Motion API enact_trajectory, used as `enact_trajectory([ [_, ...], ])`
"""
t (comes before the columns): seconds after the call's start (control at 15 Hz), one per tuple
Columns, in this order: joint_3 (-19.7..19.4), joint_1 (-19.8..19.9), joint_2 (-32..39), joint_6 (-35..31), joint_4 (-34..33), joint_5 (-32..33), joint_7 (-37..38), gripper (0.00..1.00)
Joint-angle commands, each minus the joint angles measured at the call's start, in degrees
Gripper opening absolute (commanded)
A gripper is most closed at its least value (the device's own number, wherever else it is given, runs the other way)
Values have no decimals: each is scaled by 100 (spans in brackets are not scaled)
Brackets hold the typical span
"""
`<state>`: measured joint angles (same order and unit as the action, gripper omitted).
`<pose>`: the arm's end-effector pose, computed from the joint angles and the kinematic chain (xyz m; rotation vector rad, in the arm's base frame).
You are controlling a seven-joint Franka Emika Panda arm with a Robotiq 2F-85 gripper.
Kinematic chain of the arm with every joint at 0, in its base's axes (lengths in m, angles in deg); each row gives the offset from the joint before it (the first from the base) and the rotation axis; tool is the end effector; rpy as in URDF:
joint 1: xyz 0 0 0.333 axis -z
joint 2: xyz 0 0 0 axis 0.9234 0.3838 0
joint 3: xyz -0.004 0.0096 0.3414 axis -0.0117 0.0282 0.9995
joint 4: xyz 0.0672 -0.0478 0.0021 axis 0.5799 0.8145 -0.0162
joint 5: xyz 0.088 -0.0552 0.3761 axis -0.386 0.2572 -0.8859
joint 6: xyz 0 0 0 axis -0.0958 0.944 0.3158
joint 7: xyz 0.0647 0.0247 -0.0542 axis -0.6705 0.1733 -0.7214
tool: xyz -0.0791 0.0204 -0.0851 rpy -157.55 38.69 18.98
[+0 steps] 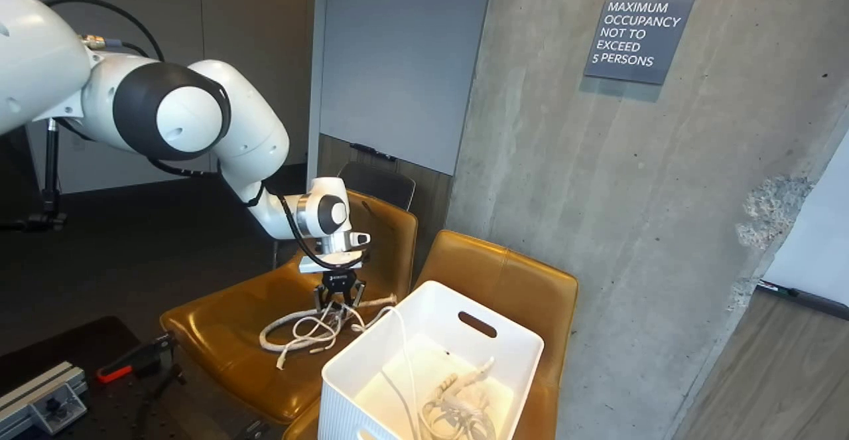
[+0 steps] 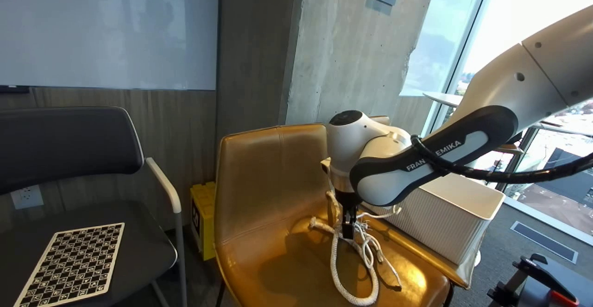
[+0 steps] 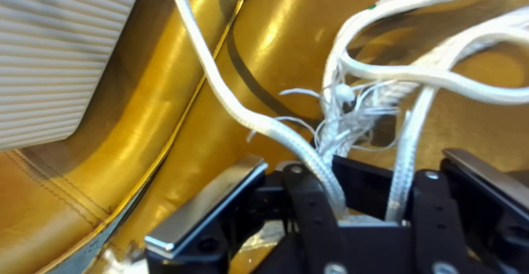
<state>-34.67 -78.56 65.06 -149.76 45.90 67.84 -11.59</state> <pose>0.7233 0.1016 0.0564 2.6704 0.8657 -0.2048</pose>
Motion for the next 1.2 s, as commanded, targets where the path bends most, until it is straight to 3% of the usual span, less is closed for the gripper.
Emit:
enact_trajectory([
  [0.0,-34,-108,-1192,-304,1272,113,212,0],
  [0.33,-13,-196,-2619,-432,2311,257,409,0],
  [0.6,66,-137,-3685,-288,2634,306,472,0],
  [0.8,109,82,-4350,-90,2565,160,340,0],
  [1.13,69,793,-4999,480,1950,-547,-208,0],
])
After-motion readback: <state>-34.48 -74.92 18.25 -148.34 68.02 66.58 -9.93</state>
